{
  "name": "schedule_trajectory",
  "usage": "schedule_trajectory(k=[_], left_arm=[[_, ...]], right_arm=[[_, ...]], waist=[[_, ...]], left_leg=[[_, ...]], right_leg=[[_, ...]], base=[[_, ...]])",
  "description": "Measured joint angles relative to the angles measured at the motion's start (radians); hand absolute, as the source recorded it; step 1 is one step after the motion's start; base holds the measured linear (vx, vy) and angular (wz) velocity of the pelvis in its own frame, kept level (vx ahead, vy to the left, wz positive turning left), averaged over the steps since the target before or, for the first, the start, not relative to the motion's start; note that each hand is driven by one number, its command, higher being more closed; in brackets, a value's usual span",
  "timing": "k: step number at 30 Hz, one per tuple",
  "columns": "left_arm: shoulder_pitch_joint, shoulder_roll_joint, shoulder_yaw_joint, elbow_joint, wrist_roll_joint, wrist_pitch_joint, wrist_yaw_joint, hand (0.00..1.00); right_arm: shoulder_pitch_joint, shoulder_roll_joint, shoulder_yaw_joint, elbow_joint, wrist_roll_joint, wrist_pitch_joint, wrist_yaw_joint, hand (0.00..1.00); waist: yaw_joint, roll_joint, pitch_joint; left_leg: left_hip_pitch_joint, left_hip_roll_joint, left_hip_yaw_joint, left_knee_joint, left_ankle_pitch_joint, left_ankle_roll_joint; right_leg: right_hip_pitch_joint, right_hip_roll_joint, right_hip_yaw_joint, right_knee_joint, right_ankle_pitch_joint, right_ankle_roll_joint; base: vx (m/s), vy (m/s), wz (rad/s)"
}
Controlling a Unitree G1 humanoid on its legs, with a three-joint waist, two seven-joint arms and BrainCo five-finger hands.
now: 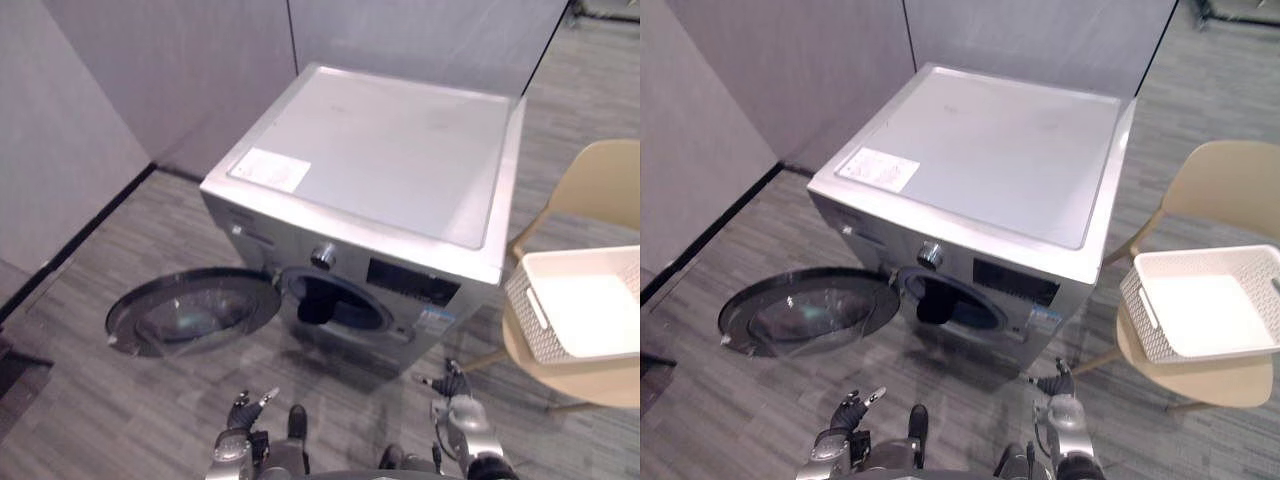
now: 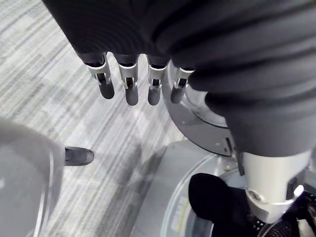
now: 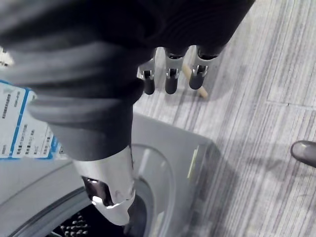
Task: Pick up the laundry basket with both hands and put the clothes into the washing machine.
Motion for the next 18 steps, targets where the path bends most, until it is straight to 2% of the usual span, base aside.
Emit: schedule_trajectory(k=[1, 3, 4, 5, 6, 7, 8, 9, 10, 13, 14, 15, 16, 17, 18], left_arm=[[0.002, -0.004, -0.001, 0.0, 0.0, 0.0, 0.0, 0.0], [0.008, -0.004, -0.004, 0.002, 0.0, -0.002, 0.0, 0.0], [0.007, -0.002, -0.005, 0.006, 0.0, -0.004, 0.0, 0.0], [-0.006, 0.004, -0.016, 0.03, 0.0, -0.009, 0.0, 0.0], [-0.025, 0.013, -0.035, 0.043, 0.0, -0.01, 0.002, 0.0], [-0.034, 0.02, -0.042, 0.044, 0.001, -0.011, 0.002, 0.0], [-0.052, 0.044, -0.071, 0.049, 0.001, -0.011, 0.005, 0.0], [-0.071, 0.066, -0.083, 0.057, 0.006, -0.011, 0.005, 0.0], [-0.07, 0.074, -0.085, 0.059, 0.008, -0.011, 0.005, 0.0], [-0.059, 0.098, -0.083, 0.06, 0.01, -0.014, 0.023, 0.0], [-0.063, 0.105, -0.078, 0.062, 0.01, -0.017, 0.024, 0.0], [-0.064, 0.108, -0.078, 0.062, 0.011, -0.018, 0.023, 0.0], [-0.062, 0.097, -0.065, 0.06, 0.013, -0.017, 0.025, 0.0], [-0.057, 0.086, -0.051, 0.057, 0.014, -0.019, 0.026, 0.0], [-0.048, 0.08, -0.043, 0.055, 0.012, -0.019, 0.027, 0.0]], right_arm=[[-0.003, 0.0, -0.001, -0.002, -0.001, 0.0, -0.002, 0.0], [0.003, -0.005, -0.001, 0.002, -0.012, 0.001, -0.004, 0.0], [0.0, -0.011, -0.002, 0.007, -0.013, 0.001, -0.005, 0.0], [-0.019, -0.026, -0.002, 0.036, -0.019, 0.001, -0.004, 0.0], [-0.038, -0.045, -0.01, 0.065, -0.021, 0.003, -0.005, 0.0], [-0.045, -0.047, -0.011, 0.079, -0.021, 0.003, -0.005, 0.0], [-0.048, -0.047, -0.012, 0.095, -0.02, 0.004, -0.005, 0.0], [-0.05, -0.039, -0.013, 0.117, -0.02, 0.01, -0.004, 0.0], [-0.048, -0.037, -0.014, 0.127, -0.02, 0.015, -0.004, 0.0], [-0.032, -0.044, -0.014, 0.147, -0.02, 0.022, -0.007, 0.0], [-0.028, -0.039, -0.014, 0.151, -0.02, 0.022, -0.007, 0.0], [-0.027, -0.038, -0.013, 0.151, -0.02, 0.021, -0.007, 0.0], [-0.03, -0.039, -0.013, 0.15, -0.02, 0.022, -0.006, 0.0], [-0.024, -0.037, -0.013, 0.15, -0.02, 0.022, -0.006, 0.0], [-0.007, -0.031, -0.011, 0.15, -0.02, 0.021, -0.006, 0.0]], waist=[[-0.003, -0.007, 0.006], [-0.008, 0.009, 0.005], [-0.008, 0.011, 0.004], [-0.01, 0.024, 0.003], [-0.016, 0.041, -0.002], [-0.024, 0.039, -0.001], [-0.035, 0.03, 0.007], [-0.033, 0.004, 0.034], [-0.034, -0.004, 0.042], [-0.033, -0.013, 0.061], [-0.035, -0.026, 0.068], [-0.034, -0.032, 0.071], [-0.031, -0.006, 0.078], [-0.028, 0.012, 0.087], [-0.031, 0.014, 0.089]], left_leg=[[0.014, 0.012, 0.018, 0.049, -0.037, 0.002], [0.126, 0.084, 0.044, 0.144, -0.154, -0.032], [0.136, 0.09, 0.047, 0.143, -0.162, -0.033], [0.168, 0.092, 0.045, 0.099, -0.192, -0.039], [0.179, 0.07, 0.043, 0.008, -0.208, -0.046], [0.184, 0.058, 0.045, -0.04, -0.211, -0.045], [0.192, 0.033, 0.044, -0.121, -0.216, -0.028], [0.196, -0.001, 0.051, -0.128, -0.199, -0.017], [0.2, -0.014, 0.052, -0.122, -0.199, -0.016], [0.179, -0.053, 0.065, -0.057, -0.221, 0.018], [0.142, -0.064, 0.074, -0.008, -0.232, 0.036], [0.125, -0.069, 0.078, 0.01, -0.235, 0.043], [0.106, -0.037, 0.099, 0.004, -0.237, 0.067], [0.101, -0.012, 0.116, 0.006, -0.234, 0.07], [0.111, -0.004, 0.114, 0.007, -0.231, 0.064]], right_leg=[[0.0, -0.007, 0.0, 0.005, 0.002, 0.002], [-0.005, -0.006, 0.018, 0.009, 0.032, 0.015], [-0.013, -0.006, 0.024, 0.008, 0.037, 0.018], [-0.041, -0.004, 0.043, -0.005, 0.07, 0.034], [-0.069, 0.006, 0.06, -0.045, 0.119, 0.056], [-0.075, 0.007, 0.061, -0.076, 0.148, 0.06], [-0.085, -0.002, 0.058, -0.125, 0.196, 0.067], [-0.076, -0.021, 0.068, -0.158, 0.243, 0.065], [-0.067, -0.029, 0.077, -0.173, 0.26, 0.068], [-0.059, -0.055, 0.113, -0.206, 0.305, 0.073], [-0.087, -0.066, 0.122, -0.2, 0.315, 0.057], [-0.102, -0.071, 0.129, -0.197, 0.307, 0.052], [-0.122, -0.062, 0.127, -0.162, 0.257, 0.055], [-0.168, -0.055, 0.136, 0.023, 0.195, 0.013], [-0.187, -0.055, 0.141, 0.207, 0.119, -0.007]], base=[[-0.12, 0.085, 0.08], [-0.19, 0.165, -0.15], [-0.22, 0.242, -0.33], [-0.26, 0.277, -0.34], [-0.27, 0.26, -0.29], [-0.27, 0.255, -0.06], [-0.25, 0.243, 0.04], [-0.25, 0.248, 0.0], [-0.28, 0.243, -0.15], [-0.24, 0.148, -0.19], [-0.15, 0.045, -0.15], [-0.31, 0.03, -0.23], [-0.22, -0.034, -0.28], [-0.28, -0.033, -0.23], [-0.11, -0.039, -0.16]])
